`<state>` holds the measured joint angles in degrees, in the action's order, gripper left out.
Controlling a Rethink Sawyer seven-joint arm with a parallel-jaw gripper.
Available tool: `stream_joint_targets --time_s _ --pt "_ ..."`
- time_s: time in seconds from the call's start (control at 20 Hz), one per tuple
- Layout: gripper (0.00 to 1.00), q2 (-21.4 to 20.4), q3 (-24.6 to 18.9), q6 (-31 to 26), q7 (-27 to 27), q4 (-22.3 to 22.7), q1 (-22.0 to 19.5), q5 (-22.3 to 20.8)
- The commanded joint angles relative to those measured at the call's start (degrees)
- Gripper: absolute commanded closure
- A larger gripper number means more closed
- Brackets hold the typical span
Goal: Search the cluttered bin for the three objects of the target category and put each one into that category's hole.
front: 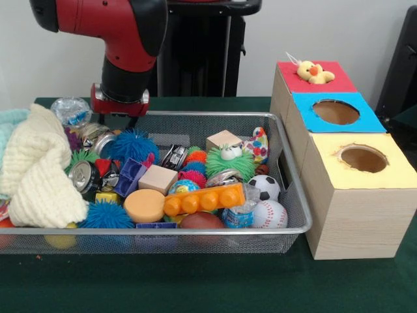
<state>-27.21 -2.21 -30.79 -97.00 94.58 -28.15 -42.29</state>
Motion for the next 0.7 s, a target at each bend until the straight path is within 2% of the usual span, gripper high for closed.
stream_joint_targets --time_s 0.05,0.1,0.15,0.45,0.6,0.7 --pt "0.0 4.74 -3.1 -5.21 4.58 -3.35 -2.93 0.05" --pt "0.0 4.76 -3.24 -5.92 5.24 -3.52 -2.87 0.0" --pt "1.0 4.7 -3.3 -6.02 4.6 -3.59 -2.9 0.29" --pt "1.0 3.55 -3.01 -6.81 3.99 -3.88 -1.99 0.71" --pt "1.0 -2.39 -3.16 -12.99 5.87 -1.77 -0.28 3.31" --pt "1.0 -7.66 -2.45 -19.98 7.01 -0.66 2.4 5.59"
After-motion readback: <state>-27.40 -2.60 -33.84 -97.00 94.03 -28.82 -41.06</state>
